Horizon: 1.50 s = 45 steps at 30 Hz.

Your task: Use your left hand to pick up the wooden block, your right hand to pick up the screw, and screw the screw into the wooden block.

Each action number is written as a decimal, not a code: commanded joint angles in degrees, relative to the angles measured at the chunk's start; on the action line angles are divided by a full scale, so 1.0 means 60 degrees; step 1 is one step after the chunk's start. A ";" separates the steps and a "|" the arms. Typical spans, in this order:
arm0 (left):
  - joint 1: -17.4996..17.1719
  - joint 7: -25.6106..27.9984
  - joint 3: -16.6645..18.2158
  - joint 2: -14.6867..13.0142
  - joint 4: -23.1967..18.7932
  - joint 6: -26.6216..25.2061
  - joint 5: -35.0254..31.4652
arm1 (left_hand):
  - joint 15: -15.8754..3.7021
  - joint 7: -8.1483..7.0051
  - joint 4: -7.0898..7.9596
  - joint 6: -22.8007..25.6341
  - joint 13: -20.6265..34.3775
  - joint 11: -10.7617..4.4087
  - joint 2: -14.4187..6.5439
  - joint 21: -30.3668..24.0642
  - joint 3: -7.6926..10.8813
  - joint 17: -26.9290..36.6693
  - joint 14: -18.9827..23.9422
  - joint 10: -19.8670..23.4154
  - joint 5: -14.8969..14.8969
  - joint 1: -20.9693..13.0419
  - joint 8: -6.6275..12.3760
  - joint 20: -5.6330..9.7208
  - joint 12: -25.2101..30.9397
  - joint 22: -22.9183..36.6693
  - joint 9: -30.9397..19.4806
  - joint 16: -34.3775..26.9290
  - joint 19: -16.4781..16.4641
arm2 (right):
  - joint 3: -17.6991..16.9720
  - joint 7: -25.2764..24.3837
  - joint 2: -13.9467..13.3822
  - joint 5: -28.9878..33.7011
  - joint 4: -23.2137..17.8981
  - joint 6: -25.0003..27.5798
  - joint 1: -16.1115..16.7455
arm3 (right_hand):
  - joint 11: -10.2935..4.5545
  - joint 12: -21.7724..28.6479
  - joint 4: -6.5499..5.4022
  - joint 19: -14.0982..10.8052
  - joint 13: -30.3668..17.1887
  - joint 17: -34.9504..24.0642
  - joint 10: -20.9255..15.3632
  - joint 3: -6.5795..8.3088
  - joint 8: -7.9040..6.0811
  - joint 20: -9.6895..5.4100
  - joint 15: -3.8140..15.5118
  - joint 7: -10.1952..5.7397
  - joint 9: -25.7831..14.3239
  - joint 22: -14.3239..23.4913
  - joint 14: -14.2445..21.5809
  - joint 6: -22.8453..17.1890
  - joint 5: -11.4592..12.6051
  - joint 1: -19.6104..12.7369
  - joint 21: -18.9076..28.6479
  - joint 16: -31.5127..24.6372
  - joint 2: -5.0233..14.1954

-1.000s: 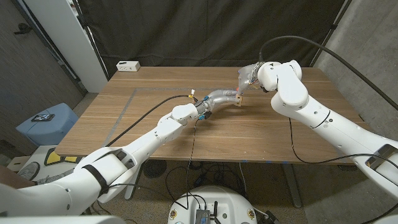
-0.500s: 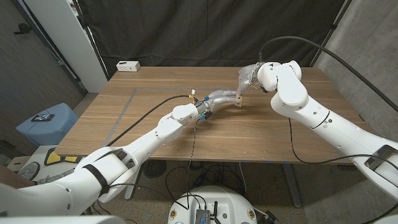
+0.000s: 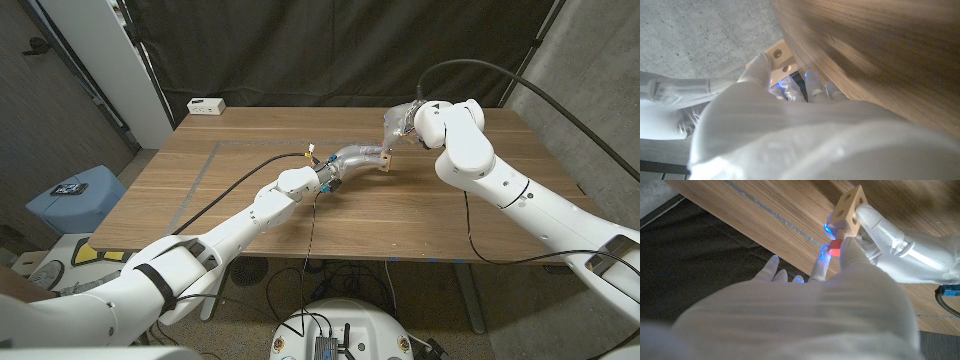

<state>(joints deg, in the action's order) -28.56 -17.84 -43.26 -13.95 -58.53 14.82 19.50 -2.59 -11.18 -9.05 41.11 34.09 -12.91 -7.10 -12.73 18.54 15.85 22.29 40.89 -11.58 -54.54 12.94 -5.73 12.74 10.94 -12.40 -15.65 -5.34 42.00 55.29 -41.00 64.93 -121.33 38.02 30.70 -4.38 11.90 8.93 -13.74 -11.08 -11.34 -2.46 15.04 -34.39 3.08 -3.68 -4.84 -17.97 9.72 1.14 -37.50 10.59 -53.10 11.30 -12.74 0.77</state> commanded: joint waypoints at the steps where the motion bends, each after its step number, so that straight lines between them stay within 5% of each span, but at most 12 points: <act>1: -0.0011 -0.0019 0.0002 -0.0001 -0.0018 -0.0026 0.0032 | -0.0849 -0.0045 0.0039 0.0086 0.0035 0.0065 -0.0020 -0.0033 0.0004 0.0008 0.0089 0.0039 -0.0079 0.0007 0.0031 -0.0054 0.0071 0.0029 -0.0051 -0.0029 0.0023 | -0.0011 0.0055 0.0019 0.0164 0.0015 0.0020 0.0052 | -0.0022 0.0071 -0.0078 -0.0135 -0.0010 -0.0050 -0.0128 -0.0015 -0.0113 -0.0005 0.0016 -0.0002 -0.0061 0.0029 0.0129 -0.0152 -0.0024 0.0085 0.0074 -0.0050 0.0052; 45: 0.0108 -0.0258 -0.0022 0.0159 0.0357 0.0048 0.0115 | -0.0831 -0.0015 0.0034 0.0002 0.0027 0.0067 -0.0028 -0.0039 0.0017 0.0011 0.0070 -0.0050 -0.0085 -0.0015 -0.0004 -0.0074 0.0047 0.0030 -0.0052 -0.0017 0.0007 | -0.0056 0.0014 0.0220 0.0843 0.0252 -0.0045 0.0314 | -0.0043 0.0127 -0.0550 -0.0494 -0.0012 -0.0073 -0.1099 -0.0575 -0.0795 -0.0265 0.0383 0.0007 -0.0076 0.0025 0.0634 -0.1244 -0.0045 0.1470 0.0063 -0.0138 -0.0209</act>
<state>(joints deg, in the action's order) -28.07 -19.01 -43.35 -13.27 -56.91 14.96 20.03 -2.58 -11.49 -9.03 41.04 34.09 -12.69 -6.99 -12.72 18.37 15.83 22.29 40.90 -11.88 -54.65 12.71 -5.73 12.93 10.94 -12.39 -15.65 -5.34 41.58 55.34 -40.04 68.35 -120.18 37.69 32.15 -4.80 12.34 5.82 -16.09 -11.06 -11.60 -8.41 11.93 -38.63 1.54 -1.43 -4.82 -18.33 9.72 4.21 -44.23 10.15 -45.17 11.30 -12.96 -0.36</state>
